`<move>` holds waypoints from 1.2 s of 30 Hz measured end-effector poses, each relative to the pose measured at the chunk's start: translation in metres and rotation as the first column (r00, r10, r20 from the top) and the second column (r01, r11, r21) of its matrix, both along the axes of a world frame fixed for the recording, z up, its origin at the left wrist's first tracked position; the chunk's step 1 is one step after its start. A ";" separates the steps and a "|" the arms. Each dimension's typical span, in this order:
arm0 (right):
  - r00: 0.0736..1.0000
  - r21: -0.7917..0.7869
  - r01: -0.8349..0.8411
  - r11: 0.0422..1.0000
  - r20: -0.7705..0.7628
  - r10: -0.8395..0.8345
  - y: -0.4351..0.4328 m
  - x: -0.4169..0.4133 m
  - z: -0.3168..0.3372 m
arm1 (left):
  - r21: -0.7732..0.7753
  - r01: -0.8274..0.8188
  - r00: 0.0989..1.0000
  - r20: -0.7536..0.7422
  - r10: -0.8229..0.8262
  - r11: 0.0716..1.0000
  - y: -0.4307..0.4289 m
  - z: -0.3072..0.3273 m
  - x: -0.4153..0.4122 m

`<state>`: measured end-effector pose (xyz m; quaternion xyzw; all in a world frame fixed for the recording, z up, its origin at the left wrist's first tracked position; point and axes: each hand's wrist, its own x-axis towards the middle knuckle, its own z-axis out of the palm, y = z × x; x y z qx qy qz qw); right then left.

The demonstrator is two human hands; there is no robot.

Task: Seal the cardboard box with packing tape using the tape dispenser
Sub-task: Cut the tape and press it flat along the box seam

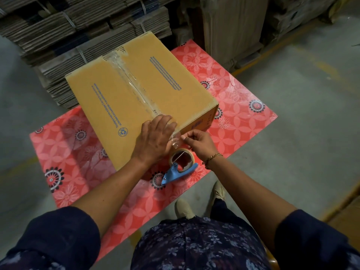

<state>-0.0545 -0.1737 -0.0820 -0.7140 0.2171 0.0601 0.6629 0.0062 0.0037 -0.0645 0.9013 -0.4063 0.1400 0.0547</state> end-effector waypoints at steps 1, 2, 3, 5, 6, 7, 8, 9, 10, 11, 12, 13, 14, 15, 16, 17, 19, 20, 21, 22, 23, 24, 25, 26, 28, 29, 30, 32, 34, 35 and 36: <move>1.000 -0.004 0.002 1.000 0.002 -0.002 0.000 0.000 -0.001 | -0.026 0.072 0.996 0.051 -0.070 0.997 0.001 -0.002 -0.002; 1.000 -0.010 0.002 1.000 0.006 -0.002 0.001 0.001 -0.003 | -0.032 0.142 0.986 0.094 -0.138 0.989 0.002 -0.004 -0.004; 1.000 -0.019 0.002 1.000 0.010 -0.002 0.001 0.001 -0.005 | -0.029 0.202 0.973 0.123 -0.197 0.979 0.003 -0.005 -0.005; 1.000 -0.043 0.010 0.999 0.021 -0.009 0.001 0.001 -0.009 | -0.032 0.275 0.950 0.163 -0.267 0.961 0.005 -0.005 -0.006; 1.000 -0.056 0.015 0.998 0.025 -0.013 0.002 0.001 -0.012 | -0.035 0.291 0.943 0.176 -0.281 0.956 0.005 -0.004 -0.007; 0.999 -0.069 0.019 0.997 0.027 -0.017 0.002 0.001 -0.013 | -0.036 0.299 0.939 0.186 -0.288 0.953 0.004 -0.003 -0.007; 0.999 -0.078 0.021 0.997 0.032 -0.018 0.003 0.001 -0.015 | -0.035 0.304 0.937 0.193 -0.292 0.952 0.005 -0.001 -0.008; 0.999 -0.087 0.022 0.996 0.037 -0.019 0.003 0.002 -0.017 | -0.031 0.309 0.935 0.195 -0.297 0.951 0.005 0.000 -0.008; 0.999 -0.092 0.025 0.995 0.042 -0.021 0.004 0.001 -0.017 | -0.025 0.313 0.934 0.190 -0.303 0.949 0.005 0.000 -0.008; 0.999 -0.098 0.027 0.995 0.042 -0.023 0.004 0.001 -0.017 | -0.018 0.314 0.935 0.179 -0.305 0.949 0.005 0.000 -0.008; 0.999 -0.105 0.027 0.994 0.046 -0.022 0.004 0.002 -0.017 | -0.012 0.308 0.939 0.166 -0.302 0.951 0.005 0.000 -0.008; 0.999 -0.115 0.025 0.993 0.049 -0.019 0.005 0.002 -0.018 | -0.005 0.298 0.943 0.158 -0.294 0.954 0.005 0.000 -0.008; 0.998 -0.124 0.025 0.992 0.059 -0.018 0.005 0.003 -0.018 | 0.000 0.284 0.948 0.153 -0.280 0.959 0.005 -0.001 -0.008; 0.997 -0.132 0.031 0.991 0.068 -0.022 0.006 0.004 -0.017 | 0.004 0.267 0.953 0.152 -0.264 0.964 0.004 -0.002 -0.007; 0.996 -0.139 0.039 0.990 0.079 -0.028 0.007 0.005 -0.018 | 0.008 0.250 0.957 0.151 -0.248 0.968 0.004 -0.003 -0.007; 0.996 -0.147 0.048 0.988 0.087 -0.035 0.008 0.006 -0.019 | 0.013 0.235 0.961 0.149 -0.234 0.972 0.004 -0.004 -0.006; 0.995 -0.154 0.062 0.986 0.090 -0.049 0.010 0.008 -0.021 | 0.029 0.212 0.967 0.137 -0.214 0.977 0.003 -0.004 -0.005; 0.994 -0.154 0.071 0.986 0.091 -0.058 0.011 0.008 -0.022 | 0.038 0.202 0.971 0.125 -0.205 0.979 0.002 -0.003 -0.005; 0.993 -0.150 0.081 0.985 0.093 -0.067 0.012 0.007 -0.022 | 0.041 0.193 0.975 0.109 -0.196 0.980 0.001 -0.002 -0.005; 0.992 -0.146 0.092 0.985 0.097 -0.078 0.013 0.007 -0.022 | 0.040 0.180 0.979 0.089 -0.183 0.983 0.000 -0.001 -0.005; 0.991 -0.146 0.103 0.984 0.100 -0.089 0.014 0.006 -0.023 | 0.039 0.165 0.983 0.072 -0.168 0.985 -0.001 0.000 -0.006; 0.990 -0.150 0.111 0.982 0.104 -0.096 0.014 0.006 -0.023 | 0.040 0.149 0.987 0.055 -0.151 0.988 -0.001 0.001 -0.006; 0.989 -0.159 0.116 0.980 0.105 -0.100 0.015 0.006 -0.023 | 0.044 0.132 0.990 0.036 -0.134 0.990 -0.001 0.001 -0.005; 0.990 -0.175 0.113 0.978 0.106 -0.096 0.014 0.005 -0.024 | 0.048 0.114 0.993 0.017 -0.115 0.992 -0.001 0.001 -0.005; 0.991 -0.200 0.103 0.974 0.104 -0.084 0.013 0.005 -0.025 | 0.072 0.094 0.995 -0.029 -0.092 0.993 -0.001 0.002 -0.005; 0.991 -0.198 0.101 0.975 0.103 -0.082 0.013 0.004 -0.025 | 0.094 0.098 0.994 -0.049 -0.094 0.991 0.000 0.003 -0.005; 0.991 -0.196 0.100 0.976 0.104 -0.081 0.013 0.004 -0.025 | 0.111 0.103 0.993 -0.064 -0.097 0.988 0.000 0.004 -0.005; 0.991 -0.201 0.100 0.975 0.106 -0.080 0.013 0.004 -0.025 | 0.066 0.088 0.993 -0.090 -0.082 0.994 0.000 0.007 -0.006; 0.992 -0.196 0.095 0.976 0.100 -0.077 0.013 0.004 -0.025 | -0.036 0.030 0.993 -0.115 -0.034 0.999 0.001 0.010 -0.006; 0.992 -0.196 0.095 0.976 0.097 -0.077 0.013 0.004 -0.025 | -0.047 -0.012 0.994 -0.105 0.007 0.999 0.000 0.010 -0.007; 0.992 -0.201 0.094 0.975 0.098 -0.075 0.013 0.004 -0.025 | -0.031 -0.068 0.994 -0.087 0.065 0.997 0.000 0.009 -0.007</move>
